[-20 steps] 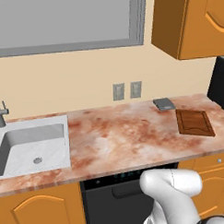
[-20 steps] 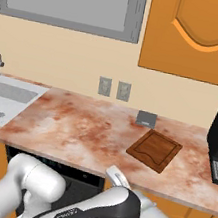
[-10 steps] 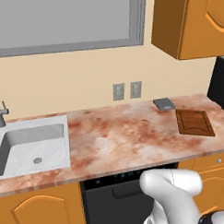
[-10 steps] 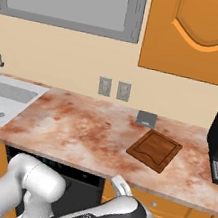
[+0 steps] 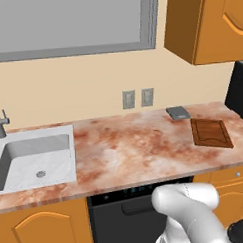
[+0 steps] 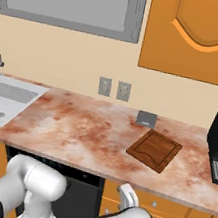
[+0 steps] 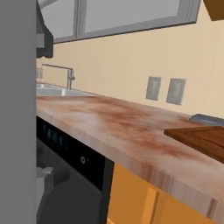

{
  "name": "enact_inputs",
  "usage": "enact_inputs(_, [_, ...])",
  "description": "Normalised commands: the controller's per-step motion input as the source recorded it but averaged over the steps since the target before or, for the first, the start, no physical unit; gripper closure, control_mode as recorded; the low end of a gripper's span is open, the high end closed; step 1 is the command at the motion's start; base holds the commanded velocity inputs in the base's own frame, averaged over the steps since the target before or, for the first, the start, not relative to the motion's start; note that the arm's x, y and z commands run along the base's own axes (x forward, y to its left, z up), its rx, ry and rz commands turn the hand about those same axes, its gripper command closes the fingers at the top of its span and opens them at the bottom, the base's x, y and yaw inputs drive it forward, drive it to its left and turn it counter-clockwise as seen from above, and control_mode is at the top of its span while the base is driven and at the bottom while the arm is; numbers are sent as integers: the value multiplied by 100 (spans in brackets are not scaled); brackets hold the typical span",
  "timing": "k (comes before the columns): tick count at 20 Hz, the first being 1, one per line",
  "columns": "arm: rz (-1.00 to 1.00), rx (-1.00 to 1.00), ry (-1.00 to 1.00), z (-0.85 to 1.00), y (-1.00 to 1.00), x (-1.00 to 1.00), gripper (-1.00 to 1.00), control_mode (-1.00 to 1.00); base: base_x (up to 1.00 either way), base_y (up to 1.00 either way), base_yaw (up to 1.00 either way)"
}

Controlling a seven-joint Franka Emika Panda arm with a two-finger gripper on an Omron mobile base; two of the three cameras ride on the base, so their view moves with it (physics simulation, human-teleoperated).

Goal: Open the drawer on the right and place the cutting tools on the cutting board.

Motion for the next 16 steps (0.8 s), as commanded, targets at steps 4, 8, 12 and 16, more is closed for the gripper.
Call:
enact_inputs(4, [0,14,0,-37,-30,29,-100,-100,0,0,0])
enact_inputs(8, [0,12,0,-35,-24,30,-100,-100,0,0,0])
enact_inputs(12, [0,10,0,-34,-32,16,-100,-100,0,0,0])
enact_inputs(16, [0,9,0,-38,-32,24,-100,-100,0,0,0])
